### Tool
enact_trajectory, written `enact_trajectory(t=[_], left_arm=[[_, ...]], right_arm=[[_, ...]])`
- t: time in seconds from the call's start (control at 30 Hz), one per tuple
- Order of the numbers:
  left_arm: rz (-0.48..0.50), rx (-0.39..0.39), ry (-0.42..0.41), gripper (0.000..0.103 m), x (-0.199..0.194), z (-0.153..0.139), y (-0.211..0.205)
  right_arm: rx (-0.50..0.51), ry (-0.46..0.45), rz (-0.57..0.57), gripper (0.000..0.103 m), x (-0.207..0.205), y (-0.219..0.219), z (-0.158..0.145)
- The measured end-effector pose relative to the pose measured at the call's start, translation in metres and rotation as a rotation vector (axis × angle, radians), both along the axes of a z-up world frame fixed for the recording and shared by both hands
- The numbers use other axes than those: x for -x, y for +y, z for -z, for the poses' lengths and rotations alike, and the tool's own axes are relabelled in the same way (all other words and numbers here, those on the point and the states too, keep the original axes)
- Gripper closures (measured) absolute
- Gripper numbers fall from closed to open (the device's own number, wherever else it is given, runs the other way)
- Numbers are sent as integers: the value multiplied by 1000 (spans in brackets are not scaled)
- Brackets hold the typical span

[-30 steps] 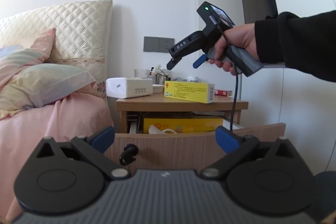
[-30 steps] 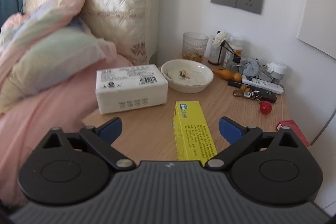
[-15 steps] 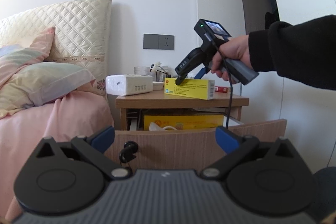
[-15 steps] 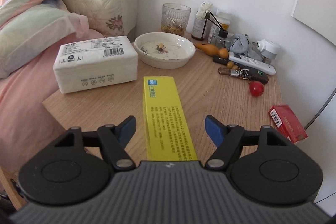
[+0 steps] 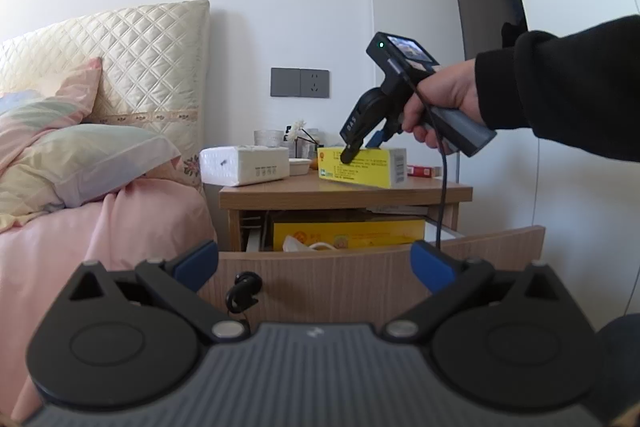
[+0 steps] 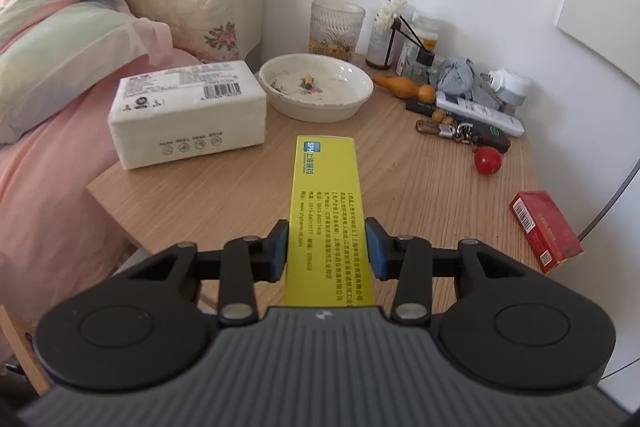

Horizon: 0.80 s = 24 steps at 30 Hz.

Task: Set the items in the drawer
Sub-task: 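Close the right tool on the yellow box and lift it, then carry the yellow box over the open drawer and lower it in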

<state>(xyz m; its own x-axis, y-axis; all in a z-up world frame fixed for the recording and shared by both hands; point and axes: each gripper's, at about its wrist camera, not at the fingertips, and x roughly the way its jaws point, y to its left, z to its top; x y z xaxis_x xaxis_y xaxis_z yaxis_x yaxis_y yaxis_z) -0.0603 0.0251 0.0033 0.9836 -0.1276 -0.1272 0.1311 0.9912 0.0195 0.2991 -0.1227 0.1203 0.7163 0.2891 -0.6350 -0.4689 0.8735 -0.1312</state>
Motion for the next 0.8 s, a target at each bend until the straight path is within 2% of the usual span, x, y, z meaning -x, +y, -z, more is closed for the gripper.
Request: enact_trajectory(t=[0.2,0.43,0.8], left_arm=[[1,-3,-5,0,1,0,-2],[3,-15,-13,0,4,1,-5],[-4,-49,-20,0,6,3,-13]], right_arm=[[18,-29,-56,60,22,3,-20],[45,-59,-225,60,72,11,-36],[197,85,-448,60,103,24,8]])
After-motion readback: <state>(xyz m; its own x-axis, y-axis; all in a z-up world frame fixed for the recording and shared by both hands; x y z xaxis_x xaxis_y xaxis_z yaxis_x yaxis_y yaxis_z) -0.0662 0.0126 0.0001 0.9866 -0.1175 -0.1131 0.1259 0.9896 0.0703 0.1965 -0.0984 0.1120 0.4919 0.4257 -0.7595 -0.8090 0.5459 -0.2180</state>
